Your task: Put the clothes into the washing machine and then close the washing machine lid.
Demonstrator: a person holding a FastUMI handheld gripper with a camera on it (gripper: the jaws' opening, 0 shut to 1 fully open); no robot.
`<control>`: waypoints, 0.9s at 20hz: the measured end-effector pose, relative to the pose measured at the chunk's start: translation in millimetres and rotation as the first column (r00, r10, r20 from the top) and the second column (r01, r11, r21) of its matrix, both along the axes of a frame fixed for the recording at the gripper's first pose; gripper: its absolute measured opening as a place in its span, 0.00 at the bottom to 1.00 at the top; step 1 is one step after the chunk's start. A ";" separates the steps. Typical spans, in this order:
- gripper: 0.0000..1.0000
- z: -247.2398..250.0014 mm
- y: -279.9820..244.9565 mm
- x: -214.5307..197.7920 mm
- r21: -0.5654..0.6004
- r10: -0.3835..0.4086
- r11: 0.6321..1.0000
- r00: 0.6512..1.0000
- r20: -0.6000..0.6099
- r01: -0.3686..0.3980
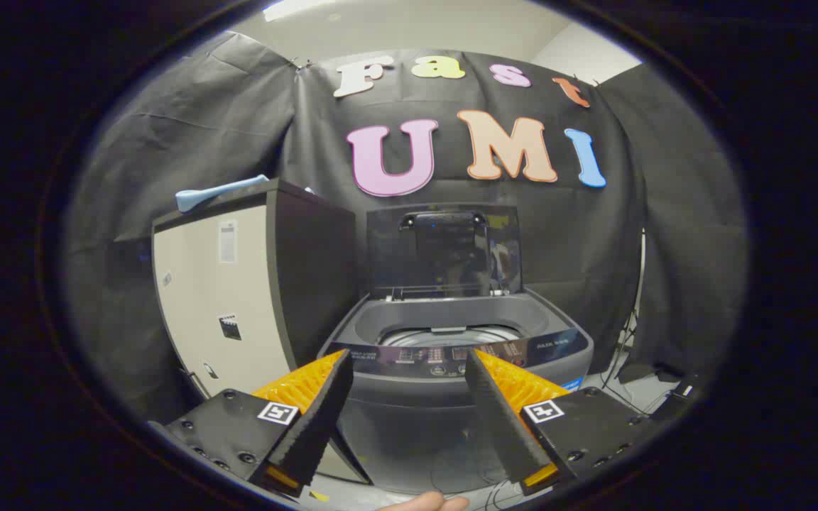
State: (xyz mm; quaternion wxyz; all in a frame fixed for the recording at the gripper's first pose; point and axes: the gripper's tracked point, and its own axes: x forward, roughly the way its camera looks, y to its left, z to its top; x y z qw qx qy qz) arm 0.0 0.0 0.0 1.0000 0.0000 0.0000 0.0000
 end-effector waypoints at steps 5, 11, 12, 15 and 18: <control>0.99 -0.7 -4.7 1.7 0.003 0.000 1.000 1.000 0.006 0.000; 0.99 -4.3 -8.6 0.2 0.008 -0.005 1.000 1.000 -0.001 0.005; 0.99 -5.8 -9.4 0.3 0.008 -0.007 1.000 1.000 -0.003 0.007; 0.99 -5.7 -10.1 0.2 0.011 -0.012 1.000 1.000 -0.002 0.012; 0.99 -3.2 -7.1 1.8 0.011 -0.008 1.000 1.000 0.003 0.008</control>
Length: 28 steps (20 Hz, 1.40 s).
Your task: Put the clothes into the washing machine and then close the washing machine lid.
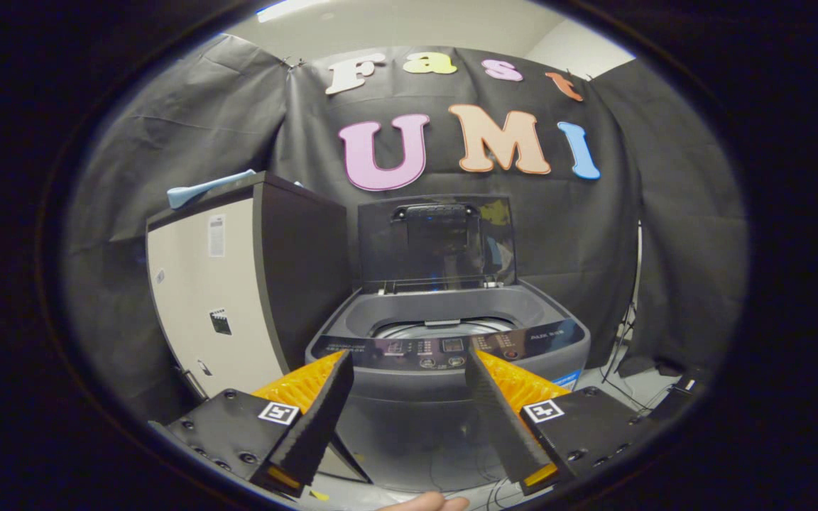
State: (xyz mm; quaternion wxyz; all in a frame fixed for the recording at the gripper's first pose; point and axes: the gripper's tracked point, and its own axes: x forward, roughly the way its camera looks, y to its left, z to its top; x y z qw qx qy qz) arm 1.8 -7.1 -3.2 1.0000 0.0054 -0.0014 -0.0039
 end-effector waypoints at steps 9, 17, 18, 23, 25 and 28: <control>0.99 11.4 10.4 0.6 -0.010 0.004 1.000 1.000 0.007 -0.004; 0.98 72.9 41.9 8.1 -0.017 0.002 1.000 0.999 0.053 -0.001; 0.98 84.4 51.2 11.4 -0.007 0.001 1.000 0.998 0.061 -0.001; 0.98 164.9 105.6 32.6 0.000 -0.027 1.000 0.988 0.153 0.027; 0.99 193.9 134.0 43.2 0.013 -0.002 1.000 0.985 0.172 0.000; 0.99 234.0 164.8 52.2 -0.009 0.018 1.000 0.979 0.202 -0.017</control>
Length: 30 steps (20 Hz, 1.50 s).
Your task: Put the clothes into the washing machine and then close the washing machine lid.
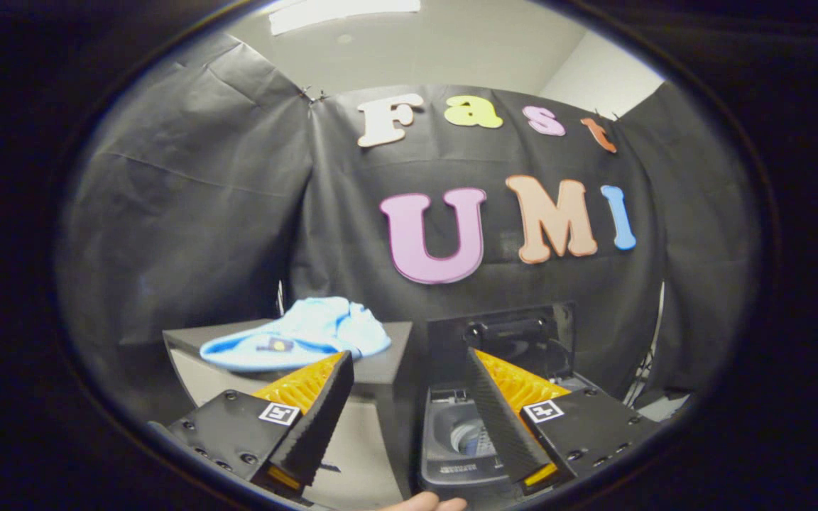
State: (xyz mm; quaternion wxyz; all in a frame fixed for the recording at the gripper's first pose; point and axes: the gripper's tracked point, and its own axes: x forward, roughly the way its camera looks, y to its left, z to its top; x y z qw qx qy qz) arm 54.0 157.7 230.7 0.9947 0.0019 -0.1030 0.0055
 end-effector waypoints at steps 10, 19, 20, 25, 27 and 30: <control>0.99 78.2 130.7 117.9 -0.053 0.049 0.997 0.987 -0.155 -0.057; 0.99 -59.8 152.7 203.6 -0.054 -0.009 0.998 0.717 -0.697 -0.039; 0.99 -45.4 154.3 190.0 -0.015 0.006 1.000 0.735 -0.679 -0.023; 0.98 -39.1 156.6 189.1 -0.085 -0.070 0.996 0.720 -0.690 0.015; 0.93 -41.7 157.2 191.4 -0.115 -0.090 0.993 0.720 -0.688 0.014; 0.63 -43.9 148.4 185.6 -0.147 -0.124 0.989 0.719 -0.684 0.032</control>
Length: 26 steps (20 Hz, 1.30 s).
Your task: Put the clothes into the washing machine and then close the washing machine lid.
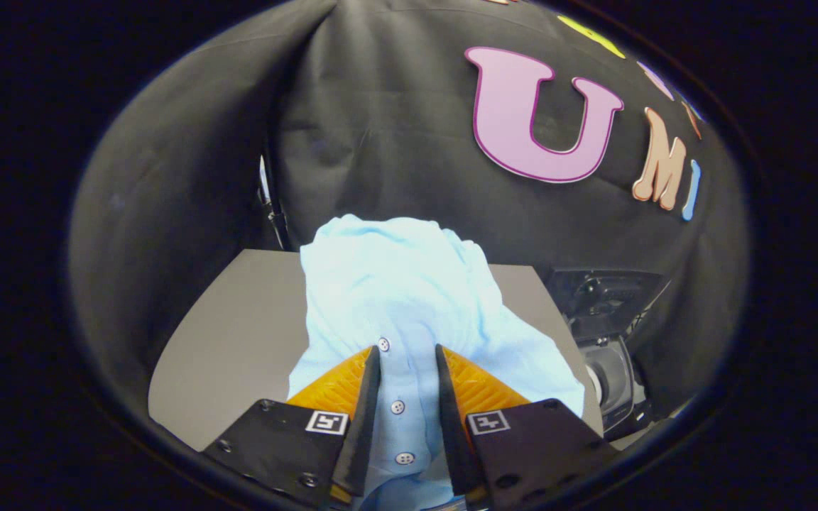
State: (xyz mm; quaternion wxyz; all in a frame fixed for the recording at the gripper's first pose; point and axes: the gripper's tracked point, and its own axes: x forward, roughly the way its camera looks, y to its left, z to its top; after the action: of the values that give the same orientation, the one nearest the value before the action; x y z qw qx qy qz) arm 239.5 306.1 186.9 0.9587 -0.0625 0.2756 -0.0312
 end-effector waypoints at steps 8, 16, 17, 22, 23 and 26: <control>0.12 10.2 -50.8 -29.6 -0.066 -0.034 0.997 0.999 0.035 0.036; 0.12 17.1 -128.1 -36.2 -0.091 -0.086 0.991 0.988 0.127 0.098; 0.12 18.4 -136.1 -35.3 -0.109 -0.078 0.990 0.988 0.134 0.093; 0.12 17.1 -184.9 -35.3 -0.089 -0.151 0.982 0.974 0.167 0.167; 0.12 16.3 -192.5 -36.5 -0.103 -0.162 0.978 0.974 0.161 0.180; 0.12 23.3 -206.4 -28.1 -0.083 -0.143 0.983 0.968 0.206 0.162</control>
State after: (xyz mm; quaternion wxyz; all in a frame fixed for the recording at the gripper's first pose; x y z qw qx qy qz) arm 211.4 99.6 210.2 0.9720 -0.0851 0.1802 -0.1247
